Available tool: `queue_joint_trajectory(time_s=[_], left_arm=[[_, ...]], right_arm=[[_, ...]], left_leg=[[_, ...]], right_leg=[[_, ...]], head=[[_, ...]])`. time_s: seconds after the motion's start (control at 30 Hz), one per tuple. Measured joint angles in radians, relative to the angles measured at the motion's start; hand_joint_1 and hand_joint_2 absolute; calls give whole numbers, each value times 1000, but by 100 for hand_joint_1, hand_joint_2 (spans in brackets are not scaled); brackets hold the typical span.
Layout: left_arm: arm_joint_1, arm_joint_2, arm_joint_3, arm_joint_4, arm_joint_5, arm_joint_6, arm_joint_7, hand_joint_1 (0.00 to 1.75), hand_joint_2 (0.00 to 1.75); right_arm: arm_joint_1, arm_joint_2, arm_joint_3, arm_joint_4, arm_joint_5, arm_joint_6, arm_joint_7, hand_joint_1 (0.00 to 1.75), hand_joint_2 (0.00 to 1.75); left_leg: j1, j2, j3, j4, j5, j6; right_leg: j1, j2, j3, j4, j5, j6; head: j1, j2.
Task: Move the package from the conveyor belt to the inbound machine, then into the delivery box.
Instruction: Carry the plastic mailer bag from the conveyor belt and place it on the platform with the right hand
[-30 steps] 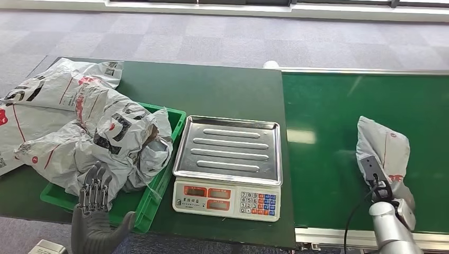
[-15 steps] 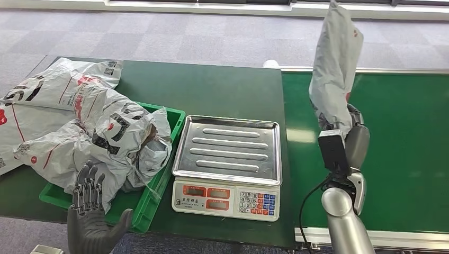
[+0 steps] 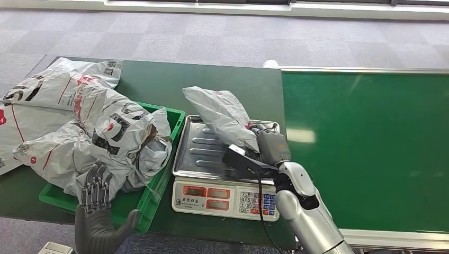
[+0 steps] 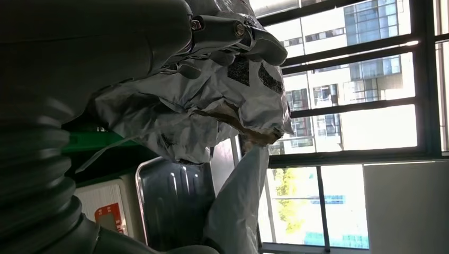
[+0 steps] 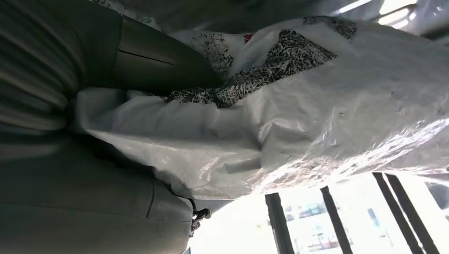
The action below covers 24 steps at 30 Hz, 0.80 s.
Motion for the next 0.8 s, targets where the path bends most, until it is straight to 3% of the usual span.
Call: queue_joint_trajectory(time_s=[0.17, 0.3, 0.6, 0.7, 0.8], left_arm=[[0, 6, -5, 0, 0, 0, 2, 0, 175], [0, 9, -6, 0, 0, -2, 7, 0, 175], [18, 3, 1, -16, -23, -23, 27, 0, 175], [27, -13, 21, -46, -55, -11, 6, 0, 175], [28, -23, 45, -111, -102, 5, -17, 0, 175]], right_arm=[[-14, 0, 14, 39, 2, 4, 2, 175, 175], [-22, 0, 20, 54, 14, 24, 16, 0, 175], [-7, 3, 20, 67, 38, 139, 41, 0, 175], [31, 6, 18, 9, -53, 107, -47, 0, 175], [102, 11, -4, -110, -305, 75, -192, 0, 175]], left_leg=[[0, 0, -1, 0, 0, 0], [0, 0, -1, 0, 0, 0], [0, 0, 0, 0, 0, 0], [0, 0, -1, 0, 0, 0], [0, 0, -1, 0, 0, 0]], right_leg=[[0, 0, -1, 0, 0, 0], [0, 0, -1, 0, 0, 0], [0, 1, -1, 0, 0, 0], [0, 1, -2, 0, 0, 0], [0, -1, -3, 0, 0, 0]], head=[[0, 0], [0, 0], [0, 0], [0, 0], [0, 0]])
